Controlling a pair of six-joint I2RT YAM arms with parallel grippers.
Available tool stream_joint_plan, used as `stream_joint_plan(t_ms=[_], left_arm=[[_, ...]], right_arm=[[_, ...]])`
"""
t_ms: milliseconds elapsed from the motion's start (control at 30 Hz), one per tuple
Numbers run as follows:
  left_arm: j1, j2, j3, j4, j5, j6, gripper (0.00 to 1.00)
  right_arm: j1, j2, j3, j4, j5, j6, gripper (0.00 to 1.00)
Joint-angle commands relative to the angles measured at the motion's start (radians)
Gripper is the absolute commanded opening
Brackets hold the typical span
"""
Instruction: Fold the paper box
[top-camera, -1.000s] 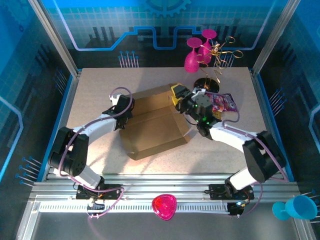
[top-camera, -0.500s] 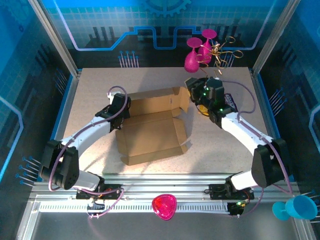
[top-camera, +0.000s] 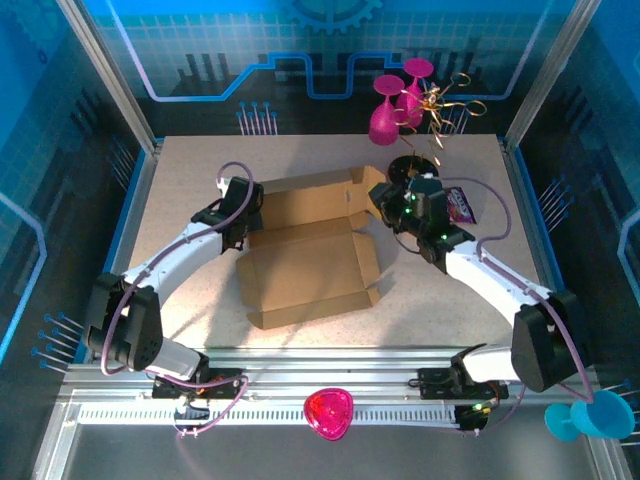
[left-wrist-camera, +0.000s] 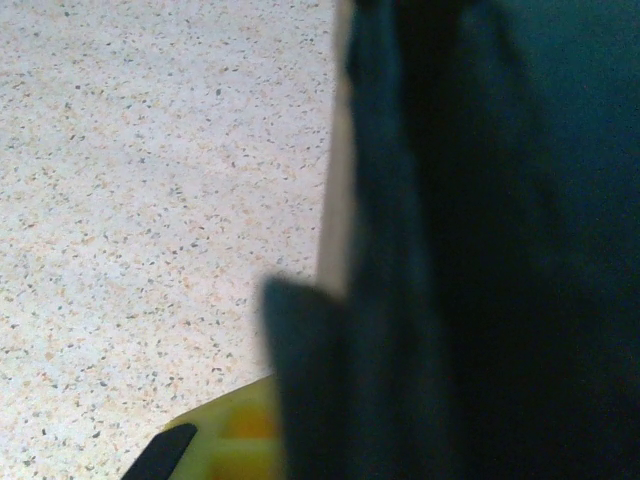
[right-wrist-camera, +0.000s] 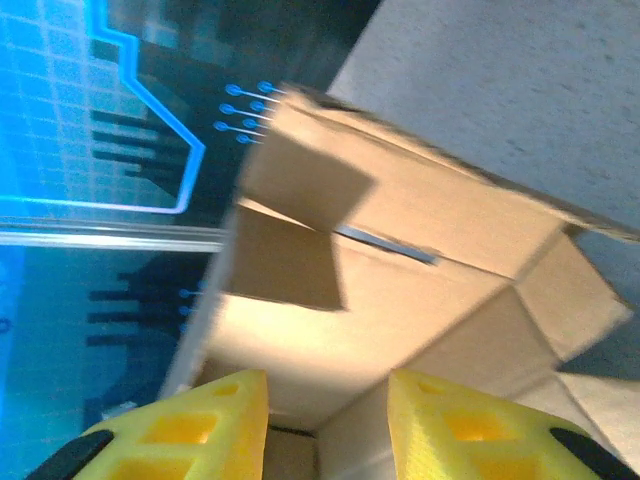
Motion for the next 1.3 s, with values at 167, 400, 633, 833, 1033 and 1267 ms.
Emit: stream_joint_plan(t_ms=[167,400,633,833,1033,1267], left_arm=[[0.015,0.016,0.067,-0.053,0.06,-0.003,0.0],[0.023,0.028,0.117,-0.09,0.102,-0.004,0.0],[0.023,0.051,0.146,-0.108,0.127,-0.005,0.0],[0.023,0.056,0.143,-0.098,0.136,-0.01,0.0],[0.03,0.06,0.16,-0.098,0.155,-0.012,0.0],[0.066,0.078,0.21,-0.158,0.212,-0.015,0.0]], right_arm=[[-0.008,0.132,-0.105,0.195,-0.038,-0.119,0.5],[-0.027,0.266,-0.03,0.212,-0.032,-0.165,0.54],[-0.006,0.304,0.037,0.248,-0.042,-0.139,0.44],[0.002,0.329,0.108,0.181,-0.075,-0.157,0.47],[-0.017,0.342,0.103,0.143,-0.076,-0.198,0.46],[-0.067,0.182,-0.005,0.153,-0.055,-0.23,0.53]])
